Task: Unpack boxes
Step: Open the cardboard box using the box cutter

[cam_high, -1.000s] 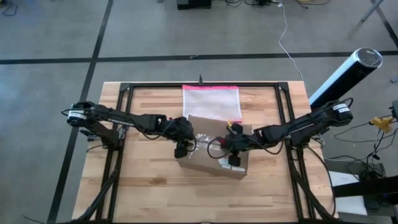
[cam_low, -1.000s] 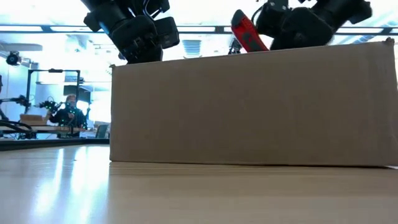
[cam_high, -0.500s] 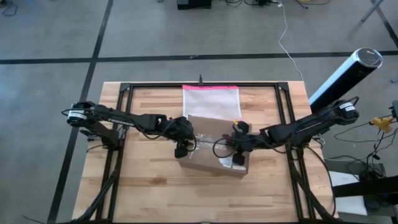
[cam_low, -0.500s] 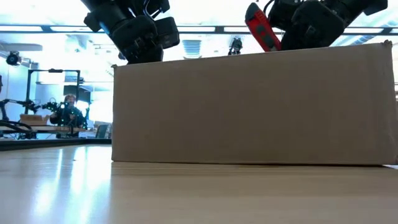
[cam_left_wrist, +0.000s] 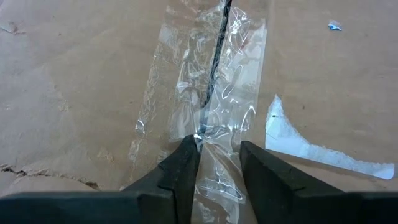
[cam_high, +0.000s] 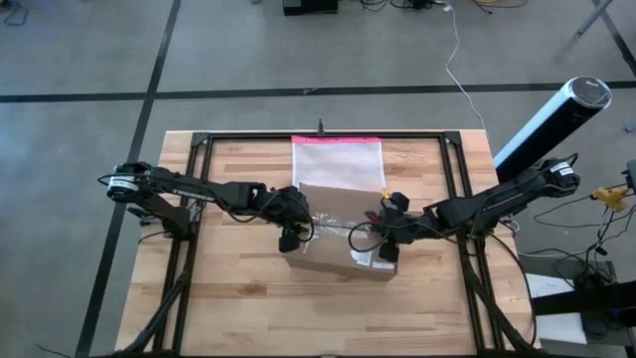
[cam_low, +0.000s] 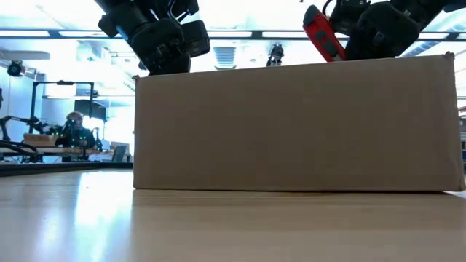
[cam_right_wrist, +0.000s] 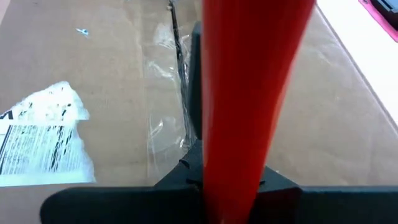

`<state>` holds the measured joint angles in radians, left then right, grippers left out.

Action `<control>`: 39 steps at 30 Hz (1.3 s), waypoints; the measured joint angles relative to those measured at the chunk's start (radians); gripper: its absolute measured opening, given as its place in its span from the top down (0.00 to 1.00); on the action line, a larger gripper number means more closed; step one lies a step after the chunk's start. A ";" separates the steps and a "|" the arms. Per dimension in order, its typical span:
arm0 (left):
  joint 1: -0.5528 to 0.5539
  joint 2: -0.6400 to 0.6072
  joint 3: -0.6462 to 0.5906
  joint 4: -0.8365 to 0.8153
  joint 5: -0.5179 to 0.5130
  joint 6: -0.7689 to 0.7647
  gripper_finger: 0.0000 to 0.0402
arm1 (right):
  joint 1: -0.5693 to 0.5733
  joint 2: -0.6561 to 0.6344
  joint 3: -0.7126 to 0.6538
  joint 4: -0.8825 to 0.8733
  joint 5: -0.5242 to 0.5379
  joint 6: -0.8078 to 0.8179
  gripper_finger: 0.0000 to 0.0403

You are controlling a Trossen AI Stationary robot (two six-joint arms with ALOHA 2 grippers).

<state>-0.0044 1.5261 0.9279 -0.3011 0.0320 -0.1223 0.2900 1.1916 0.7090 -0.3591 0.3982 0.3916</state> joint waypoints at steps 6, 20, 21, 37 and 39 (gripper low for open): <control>0.000 0.000 0.000 0.002 0.000 -0.002 0.70 | 0.018 -0.040 -0.002 -0.013 0.007 0.010 0.99; 0.000 0.000 0.002 0.016 -0.015 -0.014 0.69 | 0.079 -0.129 -0.002 -0.157 0.078 0.118 0.99; 0.000 0.000 0.002 0.018 -0.015 -0.015 0.69 | 0.084 -0.134 -0.002 -0.169 0.085 0.126 0.99; 0.000 0.000 0.001 0.024 -0.020 -0.014 0.68 | 0.123 -0.197 -0.002 -0.123 0.171 0.089 0.99; 0.000 0.000 -0.001 0.025 -0.017 -0.007 0.69 | 0.123 -0.189 -0.002 -0.069 0.173 0.049 0.99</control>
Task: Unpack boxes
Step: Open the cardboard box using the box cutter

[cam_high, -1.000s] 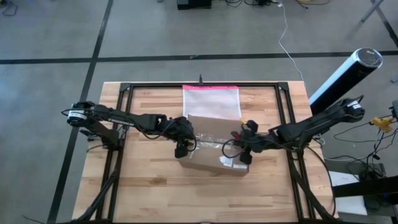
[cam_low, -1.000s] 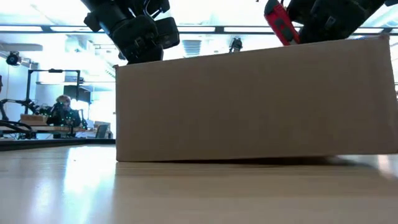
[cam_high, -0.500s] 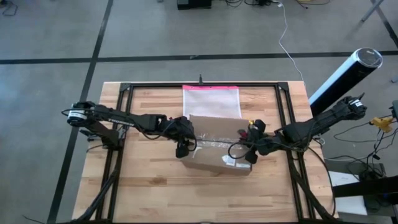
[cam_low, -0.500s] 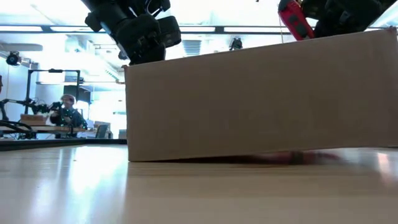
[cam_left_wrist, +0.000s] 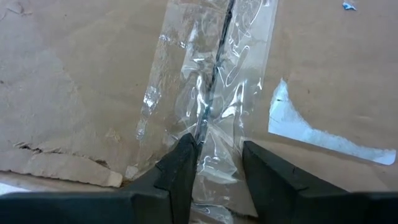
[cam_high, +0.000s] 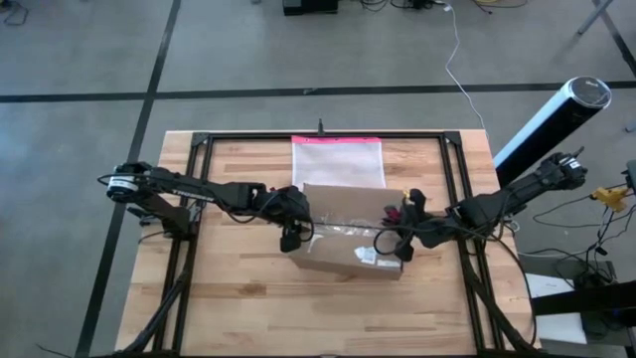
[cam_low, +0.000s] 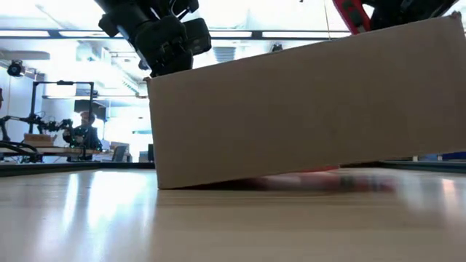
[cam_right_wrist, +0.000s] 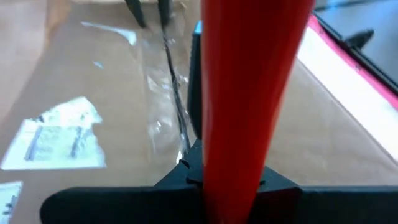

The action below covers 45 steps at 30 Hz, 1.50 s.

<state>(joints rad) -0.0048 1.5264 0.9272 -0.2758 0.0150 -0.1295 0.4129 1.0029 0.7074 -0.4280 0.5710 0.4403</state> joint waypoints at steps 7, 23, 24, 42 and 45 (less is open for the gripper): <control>0.000 0.000 0.001 0.007 0.007 0.006 0.68 | -0.001 0.027 0.000 0.196 0.036 -0.149 0.99; 0.000 0.000 0.000 0.005 0.012 0.006 0.67 | -0.150 0.313 0.000 0.607 -0.127 -0.345 0.99; 0.000 0.000 0.000 0.005 0.012 0.006 0.67 | -0.164 0.331 0.000 0.633 -0.145 -0.348 0.99; 0.000 0.000 0.000 0.005 0.016 0.007 0.66 | -0.237 0.453 0.000 0.811 -0.292 -0.356 0.99; 0.000 0.000 0.000 0.005 0.016 0.007 0.65 | -0.238 0.476 0.000 0.810 -0.292 -0.374 0.99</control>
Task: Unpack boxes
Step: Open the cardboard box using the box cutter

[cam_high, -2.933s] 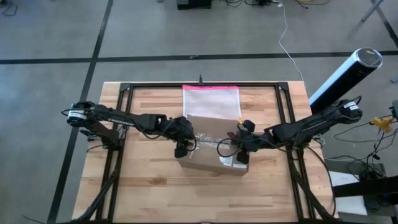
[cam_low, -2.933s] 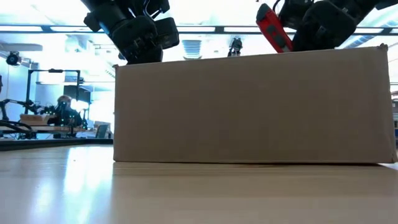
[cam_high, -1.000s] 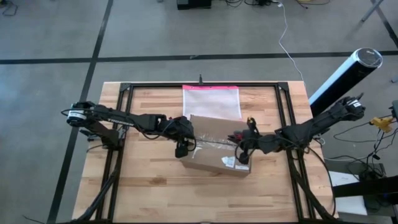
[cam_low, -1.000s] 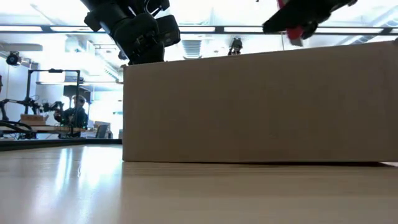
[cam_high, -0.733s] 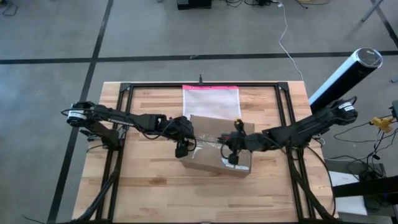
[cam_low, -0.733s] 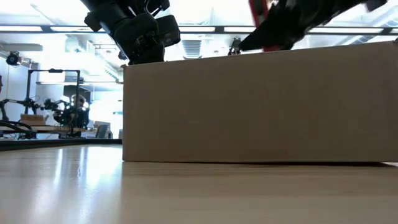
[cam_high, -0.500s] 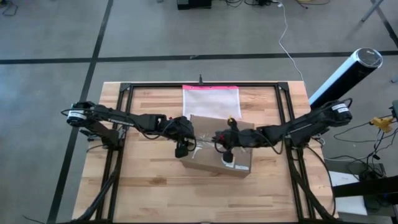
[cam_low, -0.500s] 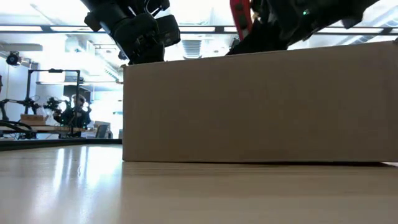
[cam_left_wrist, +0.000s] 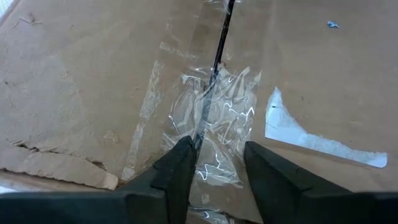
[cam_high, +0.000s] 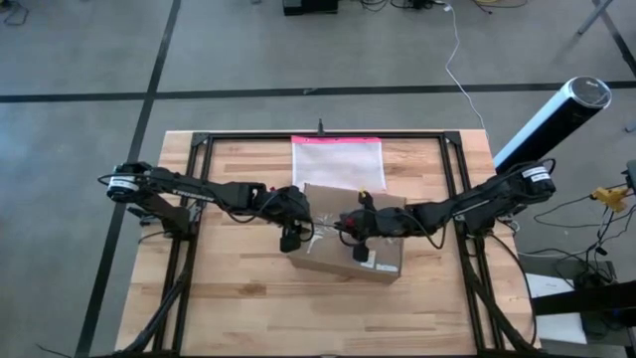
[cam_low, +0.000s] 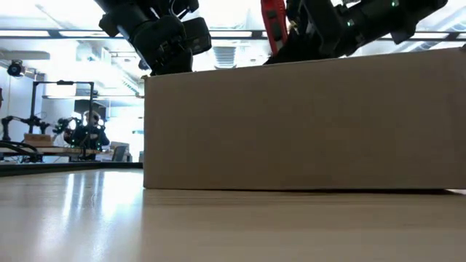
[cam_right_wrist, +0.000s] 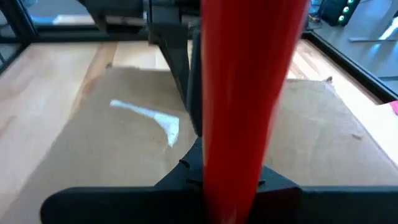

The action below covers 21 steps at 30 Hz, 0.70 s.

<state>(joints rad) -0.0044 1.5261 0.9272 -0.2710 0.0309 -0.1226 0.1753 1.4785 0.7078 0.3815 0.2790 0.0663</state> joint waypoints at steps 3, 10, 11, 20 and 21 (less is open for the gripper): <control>0.000 0.000 0.000 0.001 0.000 0.001 0.65 | -0.005 0.016 0.000 0.008 -0.001 -0.024 0.99; 0.000 0.000 0.000 -0.002 0.000 0.001 0.67 | -0.013 0.018 0.000 0.030 -0.001 -0.062 0.99; 0.000 0.000 0.000 -0.002 0.000 0.001 0.67 | -0.015 0.017 0.000 0.031 -0.003 -0.062 0.99; 0.000 0.000 0.000 -0.001 0.005 0.001 0.65 | -0.033 0.016 0.000 0.022 -0.029 -0.065 0.99; 0.000 0.000 0.000 -0.001 0.005 0.001 0.65 | -0.034 0.016 0.000 0.021 -0.029 -0.069 0.99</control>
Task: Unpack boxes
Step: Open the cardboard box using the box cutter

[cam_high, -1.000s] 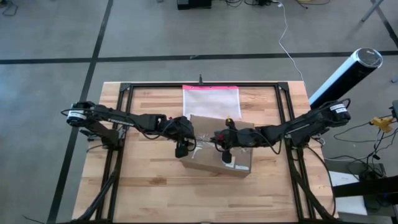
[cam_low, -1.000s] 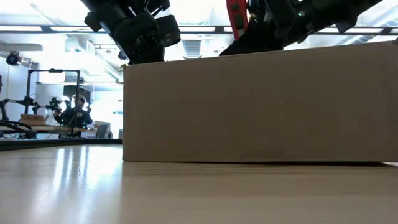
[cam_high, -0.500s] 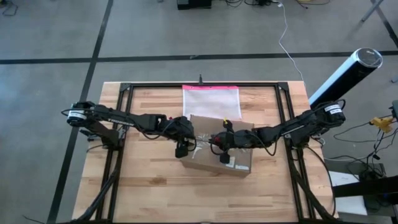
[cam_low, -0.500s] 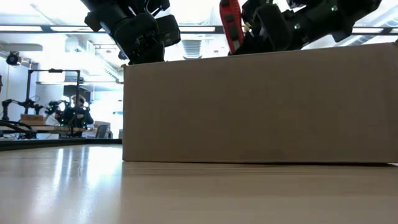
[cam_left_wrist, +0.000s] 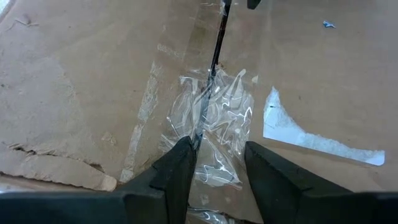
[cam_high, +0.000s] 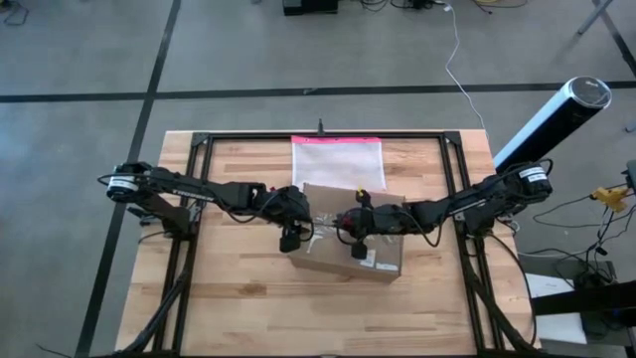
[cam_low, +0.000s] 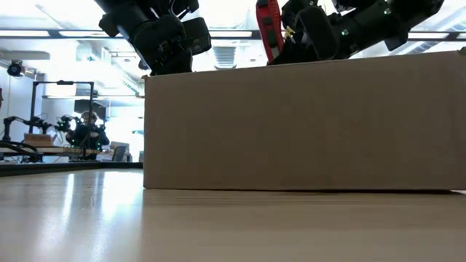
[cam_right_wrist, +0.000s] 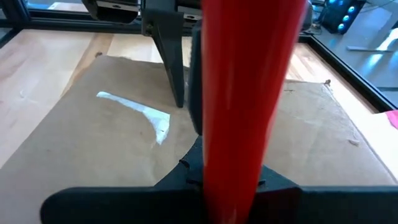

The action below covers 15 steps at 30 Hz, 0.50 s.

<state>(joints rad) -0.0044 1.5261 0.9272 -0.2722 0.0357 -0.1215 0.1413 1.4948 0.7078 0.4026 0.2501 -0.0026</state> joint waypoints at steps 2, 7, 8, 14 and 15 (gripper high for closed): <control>0.000 0.000 0.000 0.000 0.000 0.000 0.66 | -0.002 0.000 0.000 0.000 -0.001 -0.014 0.99; 0.000 0.000 0.000 -0.001 0.002 0.000 0.67 | -0.006 -0.002 0.000 -0.002 -0.016 -0.018 0.99; 0.000 0.000 0.000 -0.001 0.002 0.000 0.67 | -0.007 -0.002 0.000 -0.005 -0.017 -0.017 0.99; 0.000 0.000 0.000 -0.001 0.002 0.000 0.65 | -0.017 -0.002 -0.004 -0.040 -0.025 -0.004 0.99; 0.000 0.000 0.000 0.000 0.002 0.000 0.65 | -0.017 -0.002 -0.008 -0.047 -0.026 0.003 0.99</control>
<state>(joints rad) -0.0044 1.5261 0.9272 -0.2723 0.0380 -0.1215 0.1239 1.4929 0.6994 0.3553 0.2244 0.0007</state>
